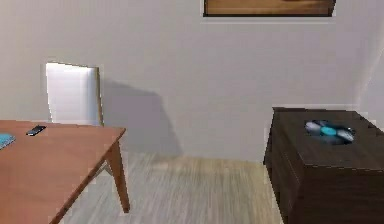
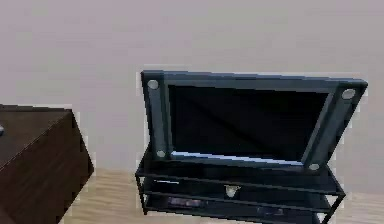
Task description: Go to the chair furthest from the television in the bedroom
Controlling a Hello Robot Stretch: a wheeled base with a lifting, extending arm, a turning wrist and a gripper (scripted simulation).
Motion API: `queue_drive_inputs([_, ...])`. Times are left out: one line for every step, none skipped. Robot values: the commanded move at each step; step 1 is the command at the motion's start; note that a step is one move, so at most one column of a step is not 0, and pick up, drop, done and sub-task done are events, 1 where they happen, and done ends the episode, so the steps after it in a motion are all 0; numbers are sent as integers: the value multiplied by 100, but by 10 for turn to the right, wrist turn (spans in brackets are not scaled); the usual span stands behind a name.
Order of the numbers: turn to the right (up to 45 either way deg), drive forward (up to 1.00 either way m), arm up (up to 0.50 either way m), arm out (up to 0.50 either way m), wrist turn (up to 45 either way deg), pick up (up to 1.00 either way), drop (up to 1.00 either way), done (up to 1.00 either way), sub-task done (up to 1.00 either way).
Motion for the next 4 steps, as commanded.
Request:
queue_drive_inputs([0, 100, 0, 0, 0, 0, 0, 0, 0])
queue_drive_inputs([0, 20, 0, 0, 0, 0, 0, 0, 0])
queue_drive_inputs([-450, 0, 0, 0, 0, 0, 0, 0, 0])
queue_drive_inputs([-450, 0, 0, 0, 0, 0, 0, 0, 0])
